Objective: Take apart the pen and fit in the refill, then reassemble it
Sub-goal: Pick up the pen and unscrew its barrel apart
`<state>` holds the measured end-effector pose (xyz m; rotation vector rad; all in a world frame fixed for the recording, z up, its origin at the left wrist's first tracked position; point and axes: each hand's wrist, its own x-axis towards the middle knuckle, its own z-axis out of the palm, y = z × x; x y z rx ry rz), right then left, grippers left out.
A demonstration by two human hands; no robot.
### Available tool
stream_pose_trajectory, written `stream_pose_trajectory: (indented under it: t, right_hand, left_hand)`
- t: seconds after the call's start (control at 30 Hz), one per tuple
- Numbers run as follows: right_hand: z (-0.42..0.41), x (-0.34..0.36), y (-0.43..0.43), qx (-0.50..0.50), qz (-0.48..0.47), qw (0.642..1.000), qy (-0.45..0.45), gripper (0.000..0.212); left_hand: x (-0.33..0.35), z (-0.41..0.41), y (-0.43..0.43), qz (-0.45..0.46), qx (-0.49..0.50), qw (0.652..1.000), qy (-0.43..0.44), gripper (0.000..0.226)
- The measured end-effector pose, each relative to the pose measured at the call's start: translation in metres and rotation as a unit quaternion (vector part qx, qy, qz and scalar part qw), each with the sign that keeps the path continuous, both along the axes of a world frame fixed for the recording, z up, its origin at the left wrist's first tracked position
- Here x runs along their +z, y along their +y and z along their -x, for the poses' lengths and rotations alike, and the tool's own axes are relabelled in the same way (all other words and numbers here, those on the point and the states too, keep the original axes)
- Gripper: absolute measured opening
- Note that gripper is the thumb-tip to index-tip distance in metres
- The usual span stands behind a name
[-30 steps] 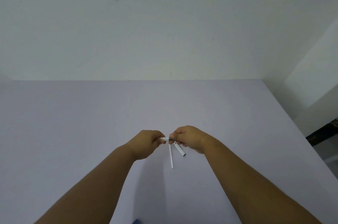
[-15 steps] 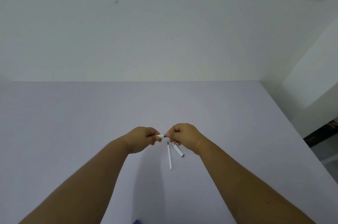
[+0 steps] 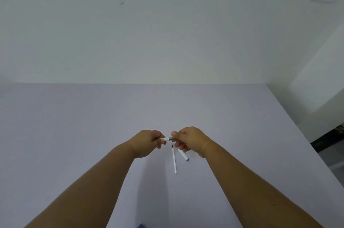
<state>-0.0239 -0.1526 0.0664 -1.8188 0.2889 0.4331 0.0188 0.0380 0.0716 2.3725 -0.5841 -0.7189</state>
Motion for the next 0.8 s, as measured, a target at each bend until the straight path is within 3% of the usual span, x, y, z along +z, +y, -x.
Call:
stream_pose_trajectory:
  t: [0.1,0.27,0.37,0.47,0.57,0.67,0.8]
  right_hand:
    - [0.0005,-0.0014,0.0007,0.011,0.009,1.0,-0.024,0.002]
    - [0.0011,0.0026,0.0019,0.002,0.001,1.0,-0.005,0.017]
    - [0.0013,0.0018,0.0011,0.002,0.012,1.0,-0.028,0.004]
    - [0.0024,0.0029,0.0005,0.0,-0.006,1.0,-0.024,0.006]
    - [0.003,0.0027,-0.0003,-0.002,0.001,1.0,-0.004,0.022]
    - [0.0048,0.0012,0.0,0.006,0.017,0.999,-0.032,0.002]
    - [0.0053,0.0046,0.0006,-0.005,-0.017,1.0,-0.016,0.013]
  left_hand:
    - [-0.0012,0.0003,0.0004,-0.002,0.002,1.0,-0.001,0.023]
    - [-0.0002,-0.0004,0.0016,-0.002,0.0,1.0,-0.012,0.022]
    - [0.0002,0.0009,0.0004,-0.001,0.0,1.0,-0.01,0.022]
    - [0.0014,0.0019,0.0001,0.0,0.004,1.0,-0.011,0.023]
    - [0.0028,0.0026,0.0005,-0.005,-0.004,1.0,-0.017,0.023]
    - [0.0036,0.0028,0.0001,-0.007,-0.007,1.0,-0.016,0.023]
    - [0.0061,0.0014,0.0,-0.009,-0.003,1.0,-0.019,0.023]
